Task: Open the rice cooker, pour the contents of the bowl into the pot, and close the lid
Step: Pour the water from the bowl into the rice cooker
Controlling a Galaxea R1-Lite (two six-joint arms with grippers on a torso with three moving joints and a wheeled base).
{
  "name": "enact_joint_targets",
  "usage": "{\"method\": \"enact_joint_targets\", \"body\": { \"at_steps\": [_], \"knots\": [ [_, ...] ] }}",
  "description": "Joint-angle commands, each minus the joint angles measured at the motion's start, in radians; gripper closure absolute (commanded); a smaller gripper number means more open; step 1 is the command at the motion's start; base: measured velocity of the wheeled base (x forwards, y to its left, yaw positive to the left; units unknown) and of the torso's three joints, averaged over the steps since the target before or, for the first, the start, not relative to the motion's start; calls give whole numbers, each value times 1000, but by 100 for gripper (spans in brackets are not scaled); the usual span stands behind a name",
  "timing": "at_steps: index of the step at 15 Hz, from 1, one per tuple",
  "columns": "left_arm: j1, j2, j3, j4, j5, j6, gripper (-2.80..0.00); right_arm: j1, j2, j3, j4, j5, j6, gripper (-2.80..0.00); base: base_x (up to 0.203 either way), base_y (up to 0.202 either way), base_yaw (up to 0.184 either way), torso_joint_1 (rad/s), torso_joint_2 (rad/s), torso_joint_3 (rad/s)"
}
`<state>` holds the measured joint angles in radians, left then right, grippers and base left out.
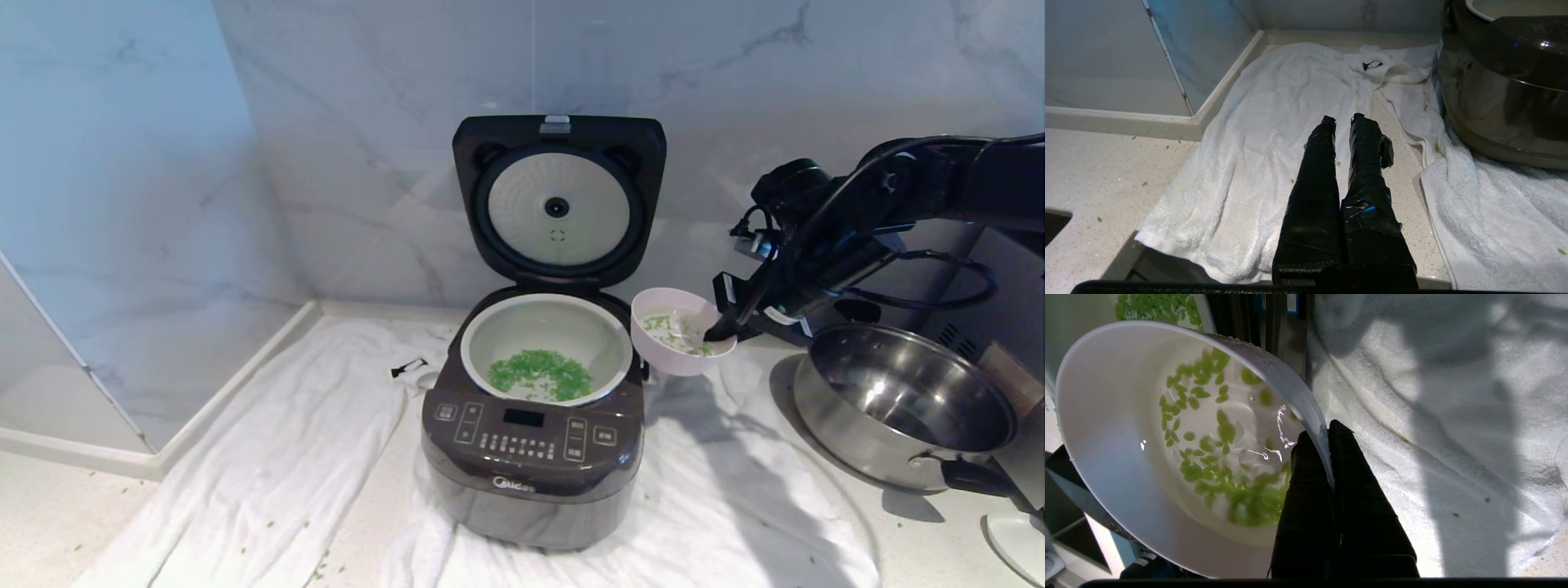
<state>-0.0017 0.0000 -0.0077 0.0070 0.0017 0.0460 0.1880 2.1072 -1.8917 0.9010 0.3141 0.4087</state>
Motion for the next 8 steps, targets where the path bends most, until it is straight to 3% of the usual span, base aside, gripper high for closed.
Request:
{"method": "enact_joint_targets", "body": {
  "at_steps": [1,8],
  "knots": [
    [0,2,0,-1,1,-2,0,9,57,-55,15,0,5,0,0,0,0,0,0,0],
    [-1,3,0,-1,0,-18,0,25,80,-86,-36,-13,9,0,0,0,0,0,0,0]
  ]
}}
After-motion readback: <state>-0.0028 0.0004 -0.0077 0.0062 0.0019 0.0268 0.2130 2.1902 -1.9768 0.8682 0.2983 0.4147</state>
